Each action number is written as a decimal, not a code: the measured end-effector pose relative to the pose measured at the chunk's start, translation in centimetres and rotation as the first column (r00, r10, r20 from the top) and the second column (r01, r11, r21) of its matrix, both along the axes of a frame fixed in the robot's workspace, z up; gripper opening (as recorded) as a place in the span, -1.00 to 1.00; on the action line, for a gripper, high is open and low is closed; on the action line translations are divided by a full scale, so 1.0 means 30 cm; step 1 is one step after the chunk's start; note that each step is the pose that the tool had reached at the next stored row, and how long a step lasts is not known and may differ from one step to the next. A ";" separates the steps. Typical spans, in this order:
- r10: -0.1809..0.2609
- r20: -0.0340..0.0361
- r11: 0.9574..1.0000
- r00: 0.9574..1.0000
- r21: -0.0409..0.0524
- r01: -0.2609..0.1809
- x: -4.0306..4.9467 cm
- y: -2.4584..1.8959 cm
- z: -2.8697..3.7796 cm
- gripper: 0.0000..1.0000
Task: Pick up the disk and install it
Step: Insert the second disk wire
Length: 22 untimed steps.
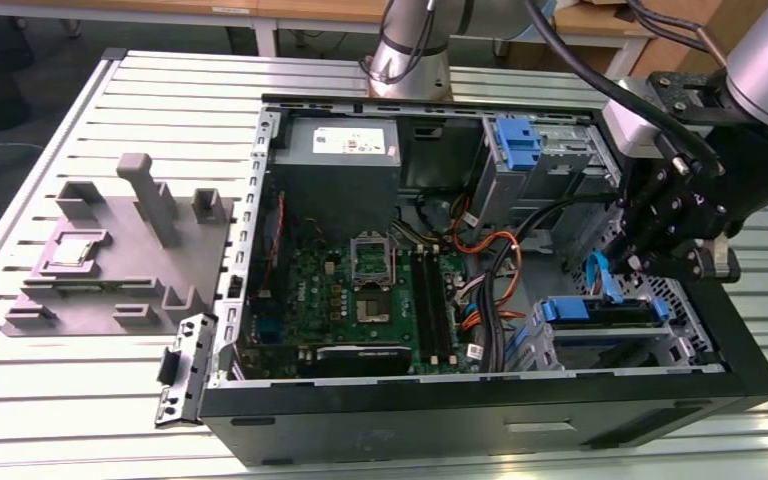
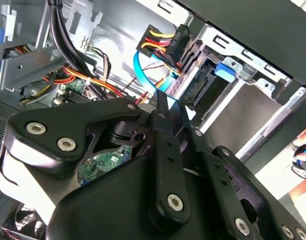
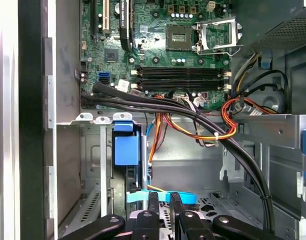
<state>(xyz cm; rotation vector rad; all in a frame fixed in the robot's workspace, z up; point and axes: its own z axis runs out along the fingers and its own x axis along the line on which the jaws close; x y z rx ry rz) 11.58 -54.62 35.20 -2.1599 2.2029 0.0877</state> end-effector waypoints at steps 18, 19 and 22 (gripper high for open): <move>0.000 0.000 1.000 1.000 0.005 0.000 0.060 0.042 -0.004 -0.53; 0.000 0.000 1.000 1.000 0.005 0.000 0.062 0.044 -0.004 -0.53; 0.000 0.000 1.000 1.000 0.005 0.000 0.068 0.049 -0.004 -0.53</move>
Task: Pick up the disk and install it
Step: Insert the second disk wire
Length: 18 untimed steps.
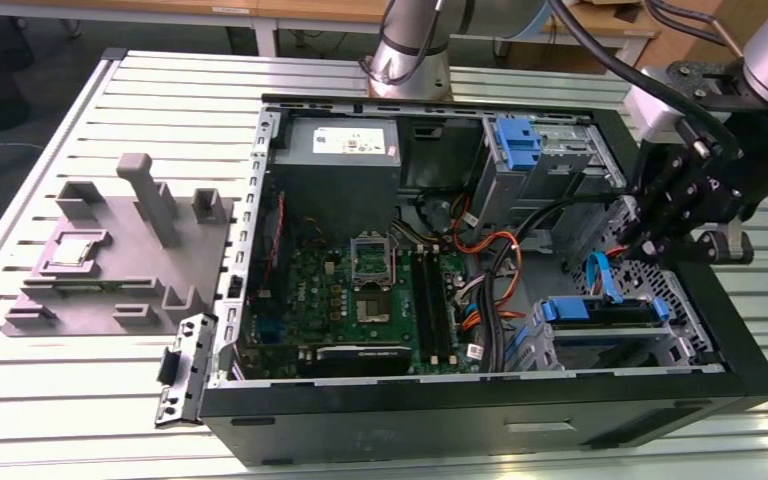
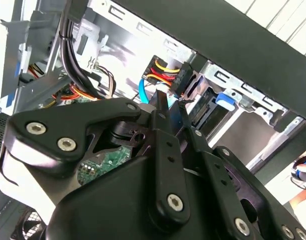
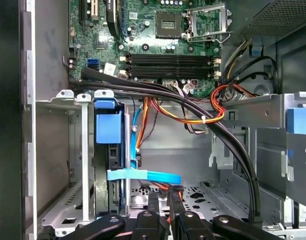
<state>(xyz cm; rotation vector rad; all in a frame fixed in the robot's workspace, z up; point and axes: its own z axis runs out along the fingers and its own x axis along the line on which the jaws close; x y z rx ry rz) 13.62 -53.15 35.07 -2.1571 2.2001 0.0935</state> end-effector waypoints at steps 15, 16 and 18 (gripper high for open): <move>0.000 0.000 1.000 1.000 0.000 0.000 0.005 0.000 0.000 -0.03; 0.000 0.000 1.000 1.000 0.000 0.000 0.006 0.000 0.000 -0.03; 0.000 0.000 1.000 1.000 0.000 0.000 0.010 0.002 0.000 -0.03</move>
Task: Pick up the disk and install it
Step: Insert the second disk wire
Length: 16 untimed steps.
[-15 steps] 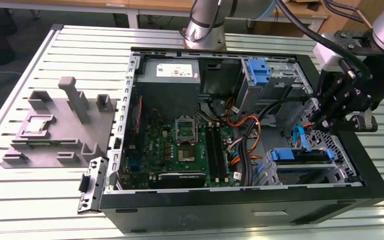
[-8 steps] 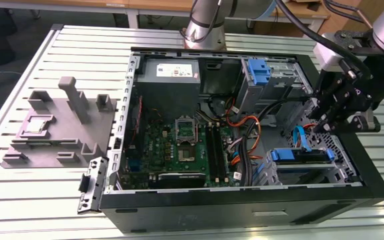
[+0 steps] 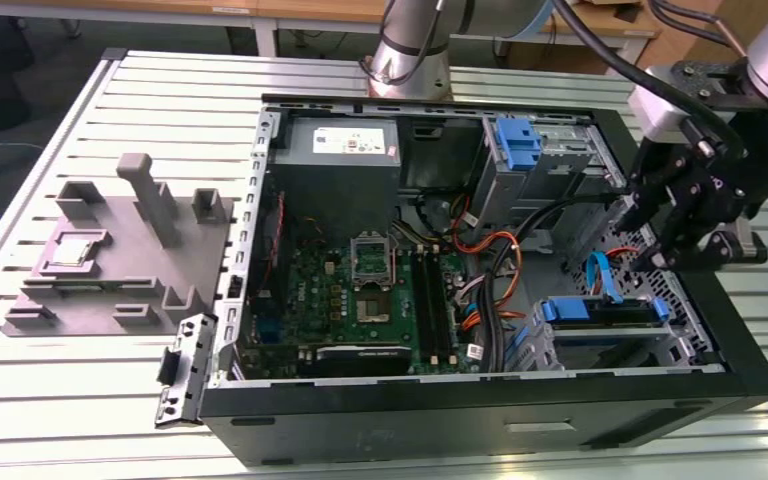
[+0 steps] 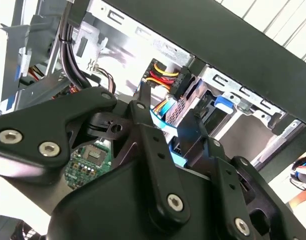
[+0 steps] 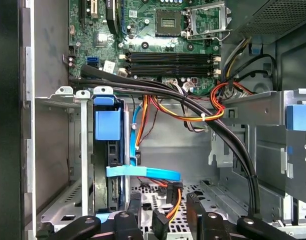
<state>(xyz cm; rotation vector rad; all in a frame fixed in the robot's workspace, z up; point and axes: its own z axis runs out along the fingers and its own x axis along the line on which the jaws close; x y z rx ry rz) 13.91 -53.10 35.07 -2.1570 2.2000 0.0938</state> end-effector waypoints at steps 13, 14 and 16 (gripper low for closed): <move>0.000 -0.004 1.000 1.000 0.003 0.000 0.066 0.014 -0.006 -0.03; 0.000 -0.006 1.000 1.000 0.003 0.000 0.070 0.015 -0.008 -0.03; 0.000 -0.010 1.000 1.000 0.003 0.000 0.076 0.017 -0.012 -0.03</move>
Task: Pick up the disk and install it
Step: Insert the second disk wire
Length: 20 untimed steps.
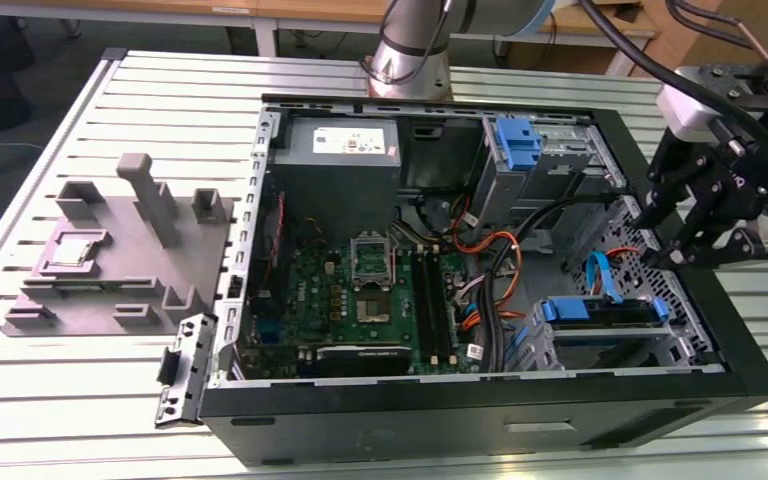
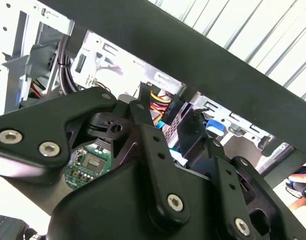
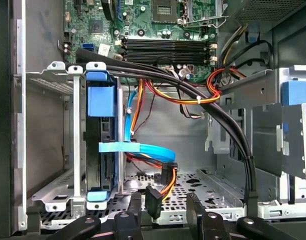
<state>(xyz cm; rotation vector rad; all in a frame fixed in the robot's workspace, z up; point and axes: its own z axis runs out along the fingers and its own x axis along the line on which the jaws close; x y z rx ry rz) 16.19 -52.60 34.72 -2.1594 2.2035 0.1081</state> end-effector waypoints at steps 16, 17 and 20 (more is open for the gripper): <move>0.000 -0.017 1.000 1.000 0.000 0.000 0.016 -0.015 -0.016 -0.03; 0.000 -0.017 1.000 1.000 0.000 0.000 0.016 -0.018 -0.016 -0.03; 0.000 -0.017 1.000 1.000 0.000 0.000 0.016 -0.019 -0.016 -0.03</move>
